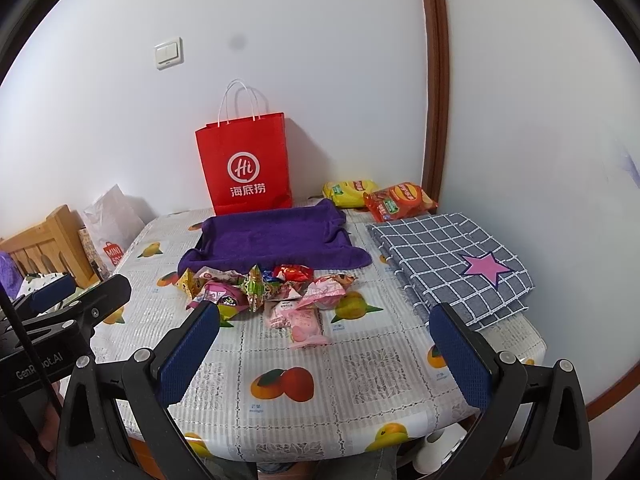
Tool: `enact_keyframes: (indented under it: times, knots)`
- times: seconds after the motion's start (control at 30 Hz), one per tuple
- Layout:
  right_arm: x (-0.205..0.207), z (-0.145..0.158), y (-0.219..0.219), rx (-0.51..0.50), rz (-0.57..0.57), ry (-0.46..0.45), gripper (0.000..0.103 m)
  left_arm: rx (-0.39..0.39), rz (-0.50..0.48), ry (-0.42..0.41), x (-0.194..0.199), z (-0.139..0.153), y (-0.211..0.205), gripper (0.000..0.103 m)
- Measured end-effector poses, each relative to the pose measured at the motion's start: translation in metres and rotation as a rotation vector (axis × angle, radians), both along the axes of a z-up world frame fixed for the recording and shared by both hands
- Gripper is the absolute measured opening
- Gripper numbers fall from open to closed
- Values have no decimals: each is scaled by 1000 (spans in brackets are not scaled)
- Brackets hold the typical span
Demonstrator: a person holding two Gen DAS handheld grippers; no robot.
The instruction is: Organize snacks
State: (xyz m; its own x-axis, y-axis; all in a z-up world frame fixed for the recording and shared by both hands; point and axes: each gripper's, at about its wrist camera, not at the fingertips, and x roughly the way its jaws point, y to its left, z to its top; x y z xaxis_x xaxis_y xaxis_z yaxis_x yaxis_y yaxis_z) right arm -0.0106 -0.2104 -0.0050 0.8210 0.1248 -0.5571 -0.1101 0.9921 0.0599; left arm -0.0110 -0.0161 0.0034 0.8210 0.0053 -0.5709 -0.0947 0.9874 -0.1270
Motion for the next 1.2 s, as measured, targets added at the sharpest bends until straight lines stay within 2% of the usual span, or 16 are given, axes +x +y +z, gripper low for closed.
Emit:
enact_keyframes:
  times: [0.3,0.53,0.77,0.97,1.2]
  knots:
    - [-1,-1,5,-5,11,-9,103,7,3,2,2,-1,1,103]
    - [9,-16,12,-5,30,19,103,-14,-4,15,7,-16,6,103]
    - [31,-45,14,-9,17,90,103,-45,15,94,25,-54,22,103]
    - [51,-72,1,-23,-59,112,103,-86,63,171,42,-89,50,103]
    - [86,-116,-16,48,-54,238,103,-114,98,238,61,-121,73,103]
